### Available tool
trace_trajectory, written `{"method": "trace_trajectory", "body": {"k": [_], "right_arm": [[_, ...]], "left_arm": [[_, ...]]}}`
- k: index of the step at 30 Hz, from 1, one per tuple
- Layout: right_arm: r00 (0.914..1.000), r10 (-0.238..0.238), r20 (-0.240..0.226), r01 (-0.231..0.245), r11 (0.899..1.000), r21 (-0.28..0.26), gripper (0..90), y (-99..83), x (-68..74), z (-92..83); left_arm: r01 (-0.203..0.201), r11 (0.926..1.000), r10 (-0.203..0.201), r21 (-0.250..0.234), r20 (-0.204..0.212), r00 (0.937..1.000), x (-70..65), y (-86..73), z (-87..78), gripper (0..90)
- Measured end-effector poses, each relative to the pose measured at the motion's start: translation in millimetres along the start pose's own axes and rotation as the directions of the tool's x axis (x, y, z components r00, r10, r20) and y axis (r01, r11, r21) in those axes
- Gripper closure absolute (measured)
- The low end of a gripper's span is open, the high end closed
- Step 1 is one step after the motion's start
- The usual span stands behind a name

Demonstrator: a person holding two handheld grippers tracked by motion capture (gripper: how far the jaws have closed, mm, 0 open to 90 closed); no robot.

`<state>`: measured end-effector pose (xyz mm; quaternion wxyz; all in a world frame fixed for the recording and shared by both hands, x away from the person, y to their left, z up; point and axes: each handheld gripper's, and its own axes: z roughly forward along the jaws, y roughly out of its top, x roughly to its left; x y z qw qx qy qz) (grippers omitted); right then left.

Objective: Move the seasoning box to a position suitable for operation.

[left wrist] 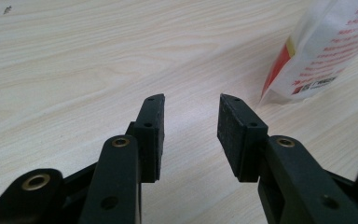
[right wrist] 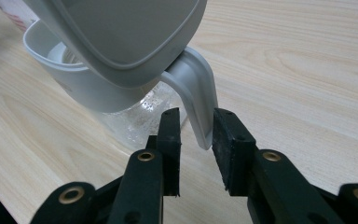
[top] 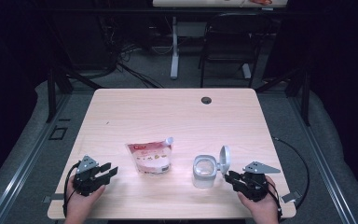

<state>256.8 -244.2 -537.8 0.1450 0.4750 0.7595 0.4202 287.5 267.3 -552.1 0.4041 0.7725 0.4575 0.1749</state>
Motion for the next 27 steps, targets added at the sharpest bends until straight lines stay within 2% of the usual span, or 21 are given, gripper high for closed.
{"method": "trace_trajectory", "body": {"k": [10, 15, 19, 27], "right_arm": [[0.9997, -0.021, 0.010, 0.021, 1.000, 0.015, 73.6, 2.4, 2.8, 8.4], [0.9993, -0.033, 0.020, 0.033, 0.999, 0.031, 77.9, 3.3, 3.4, 11.5], [0.9998, -0.013, 0.017, 0.013, 1.000, 0.019, 79.8, 3.3, 2.6, 12.4], [0.9990, -0.029, 0.035, 0.028, 0.999, 0.023, 80.4, 4.4, 2.7, 11.9]], "left_arm": [[-0.003, 0.9999, 0.003, 0.011, 0.004, 1.0000, -0.1, 0.4, -0.1, 61.8], [-0.003, 1.0000, 0.003, 0.005, 0.002, 1.0000, -0.3, 0.2, 0.2, 61.7], [-0.004, 1.0000, 0.004, 0.001, -0.001, 1.0000, 0.1, 0.2, 0.2, 61.8], [-0.003, 0.9999, 0.003, 0.010, 0.004, 1.0000, -0.1, 0.5, -0.1, 61.8]]}}
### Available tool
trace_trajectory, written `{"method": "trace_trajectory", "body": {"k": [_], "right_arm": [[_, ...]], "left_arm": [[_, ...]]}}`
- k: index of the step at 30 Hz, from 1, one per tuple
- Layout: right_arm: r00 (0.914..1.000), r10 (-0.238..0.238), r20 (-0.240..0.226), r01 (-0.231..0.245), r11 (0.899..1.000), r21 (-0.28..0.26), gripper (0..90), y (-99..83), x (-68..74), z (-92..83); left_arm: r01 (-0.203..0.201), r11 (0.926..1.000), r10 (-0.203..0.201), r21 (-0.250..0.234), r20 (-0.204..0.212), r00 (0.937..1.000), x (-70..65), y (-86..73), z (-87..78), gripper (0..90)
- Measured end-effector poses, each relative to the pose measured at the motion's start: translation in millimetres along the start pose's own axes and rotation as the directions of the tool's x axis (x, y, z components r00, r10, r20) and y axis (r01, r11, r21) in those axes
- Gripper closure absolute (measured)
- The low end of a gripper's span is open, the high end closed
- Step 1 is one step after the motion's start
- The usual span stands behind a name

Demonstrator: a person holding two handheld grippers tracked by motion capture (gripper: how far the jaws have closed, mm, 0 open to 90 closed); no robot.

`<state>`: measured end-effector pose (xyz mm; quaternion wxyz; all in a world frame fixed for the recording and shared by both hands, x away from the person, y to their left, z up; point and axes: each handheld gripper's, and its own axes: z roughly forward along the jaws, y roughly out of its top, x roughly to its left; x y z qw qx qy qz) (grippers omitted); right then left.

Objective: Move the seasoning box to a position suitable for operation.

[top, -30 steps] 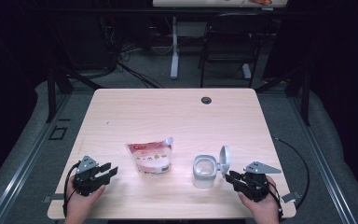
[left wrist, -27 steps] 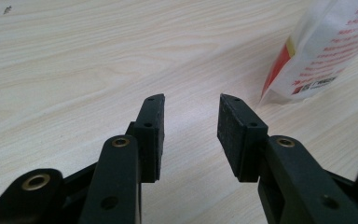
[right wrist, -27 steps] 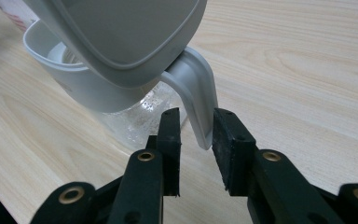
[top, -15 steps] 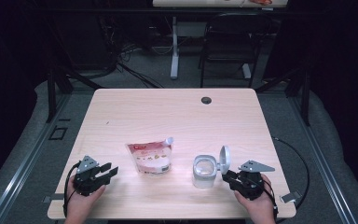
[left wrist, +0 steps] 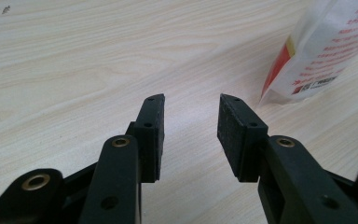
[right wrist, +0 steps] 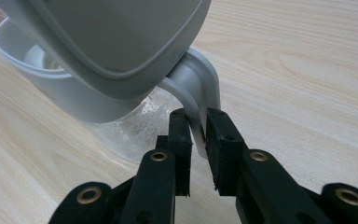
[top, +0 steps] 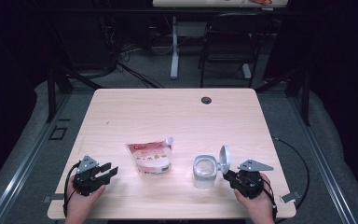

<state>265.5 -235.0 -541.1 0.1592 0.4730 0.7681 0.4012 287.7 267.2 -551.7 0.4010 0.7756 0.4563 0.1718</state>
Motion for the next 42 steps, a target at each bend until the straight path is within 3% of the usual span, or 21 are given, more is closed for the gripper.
{"method": "trace_trajectory", "body": {"k": [26, 42], "right_arm": [[0.9973, 0.058, 0.045, -0.054, 0.996, -0.069, 79.9, 8.7, -11.9, 4.3], [0.9960, 0.088, 0.013, -0.086, 0.992, -0.093, 80.2, 20.4, -20.4, 15.7]], "left_arm": [[-0.002, 1.0000, 0.002, 0.001, 0.000, 1.0000, 0.2, 0.0, 0.4, 61.7], [0.003, 1.0000, -0.003, -0.004, -0.002, 1.0000, 0.0, -0.5, 1.1, 61.6]]}}
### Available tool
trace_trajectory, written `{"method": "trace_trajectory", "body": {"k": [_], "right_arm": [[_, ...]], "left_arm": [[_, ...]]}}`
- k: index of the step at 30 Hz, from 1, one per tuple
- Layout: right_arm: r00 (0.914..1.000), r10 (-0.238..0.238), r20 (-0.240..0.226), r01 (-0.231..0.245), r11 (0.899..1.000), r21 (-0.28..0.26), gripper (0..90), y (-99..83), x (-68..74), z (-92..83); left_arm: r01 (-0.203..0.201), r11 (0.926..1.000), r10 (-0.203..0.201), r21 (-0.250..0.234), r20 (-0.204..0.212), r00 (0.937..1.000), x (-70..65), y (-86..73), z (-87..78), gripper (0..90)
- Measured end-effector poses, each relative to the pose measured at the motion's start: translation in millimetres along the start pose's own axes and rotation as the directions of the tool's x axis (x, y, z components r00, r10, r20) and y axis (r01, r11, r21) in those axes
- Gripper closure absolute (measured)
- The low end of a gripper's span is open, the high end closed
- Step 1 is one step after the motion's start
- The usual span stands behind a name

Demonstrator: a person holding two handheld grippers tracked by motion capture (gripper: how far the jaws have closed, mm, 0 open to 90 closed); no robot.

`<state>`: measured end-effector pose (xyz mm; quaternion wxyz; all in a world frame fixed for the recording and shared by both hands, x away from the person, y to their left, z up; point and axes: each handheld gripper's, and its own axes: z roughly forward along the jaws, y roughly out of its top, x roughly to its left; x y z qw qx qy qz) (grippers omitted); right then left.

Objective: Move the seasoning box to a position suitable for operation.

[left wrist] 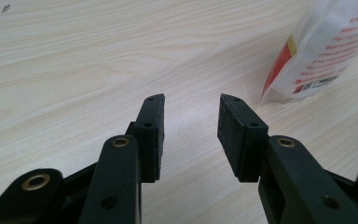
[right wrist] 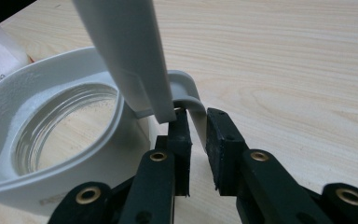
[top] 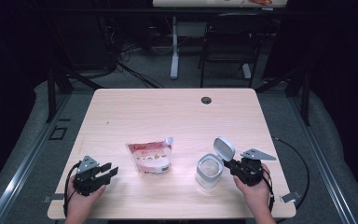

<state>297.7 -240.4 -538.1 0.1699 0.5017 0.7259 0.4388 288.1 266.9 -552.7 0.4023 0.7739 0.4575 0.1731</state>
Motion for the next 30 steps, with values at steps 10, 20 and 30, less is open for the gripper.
{"method": "trace_trajectory", "body": {"k": [10, 20, 30], "right_arm": [[1.0000, 0.000, 0.001, 0.000, 1.000, -0.014, 80.0, 2.2, 1.0, 1.8], [0.9993, -0.034, -0.017, 0.034, 0.999, -0.018, 76.4, -1.4, 5.5, -4.5], [0.9993, -0.037, 0.001, 0.037, 0.998, -0.041, 70.5, -5.2, 5.1, -23.5]], "left_arm": [[0.000, 1.0000, 0.000, 0.003, 0.005, 1.0000, 0.4, -0.1, -0.2, 61.4], [0.011, 0.9996, -0.011, -0.026, 0.020, 0.9998, 1.8, 0.5, -3.4, 60.3], [-0.013, 0.9985, 0.016, -0.053, 0.041, 0.9990, -3.7, 7.8, -13.5, 58.7]]}}
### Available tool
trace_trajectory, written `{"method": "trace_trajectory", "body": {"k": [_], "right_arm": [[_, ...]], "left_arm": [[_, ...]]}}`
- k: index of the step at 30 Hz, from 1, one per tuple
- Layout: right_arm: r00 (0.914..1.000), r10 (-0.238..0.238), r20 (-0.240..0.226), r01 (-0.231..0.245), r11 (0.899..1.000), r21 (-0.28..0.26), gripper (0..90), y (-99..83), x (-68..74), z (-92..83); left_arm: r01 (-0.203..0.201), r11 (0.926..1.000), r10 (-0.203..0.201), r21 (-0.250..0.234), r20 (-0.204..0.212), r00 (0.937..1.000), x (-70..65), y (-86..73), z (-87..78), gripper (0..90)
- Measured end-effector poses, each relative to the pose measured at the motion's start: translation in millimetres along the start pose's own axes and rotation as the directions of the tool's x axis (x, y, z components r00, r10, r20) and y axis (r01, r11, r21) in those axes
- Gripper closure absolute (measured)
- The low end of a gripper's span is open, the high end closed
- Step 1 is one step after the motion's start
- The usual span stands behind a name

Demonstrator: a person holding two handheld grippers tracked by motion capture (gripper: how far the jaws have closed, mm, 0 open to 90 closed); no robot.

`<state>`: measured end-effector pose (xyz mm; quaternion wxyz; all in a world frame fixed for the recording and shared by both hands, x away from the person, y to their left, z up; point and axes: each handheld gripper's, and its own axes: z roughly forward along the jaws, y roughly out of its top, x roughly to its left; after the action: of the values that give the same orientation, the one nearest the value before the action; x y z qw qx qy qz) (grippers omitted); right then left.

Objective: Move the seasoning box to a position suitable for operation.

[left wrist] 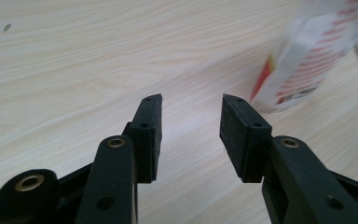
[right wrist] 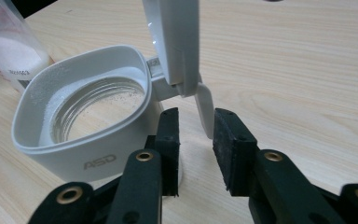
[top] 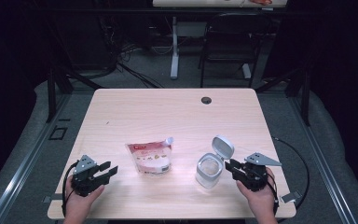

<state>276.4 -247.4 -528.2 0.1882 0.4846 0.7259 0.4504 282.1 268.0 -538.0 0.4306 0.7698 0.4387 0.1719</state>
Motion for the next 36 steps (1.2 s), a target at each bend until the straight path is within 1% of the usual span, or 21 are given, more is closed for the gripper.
{"method": "trace_trajectory", "body": {"k": [2, 4, 6, 7, 8, 10, 12, 13, 14, 16, 19, 21, 23, 27, 28, 30, 32, 33, 34, 36], "right_arm": [[0.9999, 0.003, 0.011, -0.003, 1.000, -0.012, 68.6, -1.1, -1.3, -4.9], [0.9998, 0.010, 0.015, -0.009, 1.000, -0.019, 67.1, -2.0, -2.9, -9.7], [0.9996, 0.023, 0.015, -0.023, 0.999, -0.025, 65.3, -3.1, -4.6, -13.9], [0.9995, 0.027, 0.015, -0.026, 0.999, -0.026, 65.0, -3.6, -5.6, -15.9], [0.9994, 0.031, 0.015, -0.030, 0.999, -0.030, 64.8, -4.7, -5.9, -17.2], [0.9995, 0.026, 0.017, -0.026, 0.999, -0.019, 64.7, -6.8, -6.0, -19.2], [0.9997, 0.018, 0.014, -0.018, 1.000, -0.007, 65.7, -8.6, -6.4, -21.1], [0.9997, 0.018, 0.015, -0.018, 1.000, -0.005, 66.2, -9.1, -6.3, -21.9], [0.9998, 0.016, 0.013, -0.016, 1.000, -0.004, 66.3, -9.3, -6.5, -22.7], [0.9997, 0.016, 0.020, -0.016, 1.000, -0.005, 66.3, -9.7, -6.7, -24.6], [0.9996, 0.021, 0.018, -0.021, 1.000, -0.008, 65.5, -11.4, -7.5, -25.6], [0.9994, 0.029, 0.020, -0.029, 1.000, -0.011, 64.0, -12.5, -8.2, -25.3], [0.9992, 0.034, 0.018, -0.034, 0.999, -0.017, 62.0, -12.6, -8.7, -25.0], [0.9994, 0.026, 0.021, -0.025, 0.999, -0.031, 58.5, -11.7, -8.0, -25.8], [0.9994, 0.021, 0.029, -0.020, 0.999, -0.036, 57.7, -11.4, -7.8, -26.2], [0.9993, 0.015, 0.033, -0.013, 0.998, -0.058, 55.9, -10.3, -7.2, -27.6], [0.9989, 0.000, 0.047, 0.004, 0.997, -0.079, 53.6, -8.5, -7.1, -30.4], [0.9987, 0.003, 0.051, 0.002, 0.996, -0.087, 52.3, -7.5, -6.9, -31.6], [0.9987, 0.001, 0.051, 0.004, 0.996, -0.090, 51.1, -6.6, -7.1, -32.6], [0.9984, 0.003, 0.057, 0.002, 0.996, -0.091, 50.9, -4.3, -6.1, -34.9]], "left_arm": [[0.001, 0.9999, -0.001, -0.011, 0.022, 0.9998, -2.4, 4.3, -5.0, 57.6], [0.007, 0.9998, -0.006, -0.017, 0.060, 0.9982, -4.4, 9.6, -9.0, 54.5], [0.002, 1.0000, -0.002, -0.005, 0.081, 0.9967, -7.3, 15.3, -12.6, 51.5], [-0.007, 0.9999, 0.007, -0.008, 0.092, 0.9958, -8.8, 18.0, -14.2, 50.5], [-0.008, 0.9999, 0.009, -0.009, 0.097, 0.9953, -11.0, 21.1, -16.3, 49.9], [-0.015, 0.9995, 0.018, -0.027, 0.095, 0.9953, -14.6, 27.8, -21.3, 49.4], [-0.013, 0.9990, 0.018, -0.044, 0.109, 0.9939, -17.2, 35.8, -25.9, 50.4], [-0.020, 0.9986, 0.026, -0.049, 0.115, 0.9931, -19.1, 39.9, -27.8, 53.0], [-0.035, 0.9979, 0.041, -0.055, 0.124, 0.9915, -21.5, 43.6, -29.2, 55.2], [-0.065, 0.9959, 0.074, -0.062, 0.149, 0.9861, -26.9, 51.5, -30.1, 57.5], [-0.099, 0.9929, 0.109, -0.065, 0.161, 0.9810, -35.8, 62.2, -26.3, 57.5], [-0.102, 0.9925, 0.112, -0.067, 0.174, 0.9784, -39.4, 68.2, -20.9, 55.8], [-0.106, 0.9925, 0.115, -0.061, 0.176, 0.9777, -41.7, 73.4, -14.8, 54.5], [-0.112, 0.9925, 0.119, -0.049, 0.185, 0.9755, -44.8, 81.5, -5.2, 54.1], [-0.109, 0.9929, 0.116, -0.047, 0.187, 0.9755, -45.1, 83.1, -3.6, 54.2], [-0.105, 0.9933, 0.112, -0.048, 0.190, 0.9754, -45.8, 85.7, -1.1, 54.6], [-0.108, 0.9931, 0.115, -0.047, 0.190, 0.9751, -46.7, 88.9, 0.8, 55.5], [-0.108, 0.9929, 0.116, -0.050, 0.193, 0.9743, -47.6, 90.7, 1.4, 55.9], [-0.108, 0.9927, 0.117, -0.054, 0.199, 0.9730, -48.4, 92.7, 1.8, 56.4], [-0.117, 0.9919, 0.124, -0.051, 0.194, 0.9731, -49.8, 96.8, 1.9, 56.5]]}}
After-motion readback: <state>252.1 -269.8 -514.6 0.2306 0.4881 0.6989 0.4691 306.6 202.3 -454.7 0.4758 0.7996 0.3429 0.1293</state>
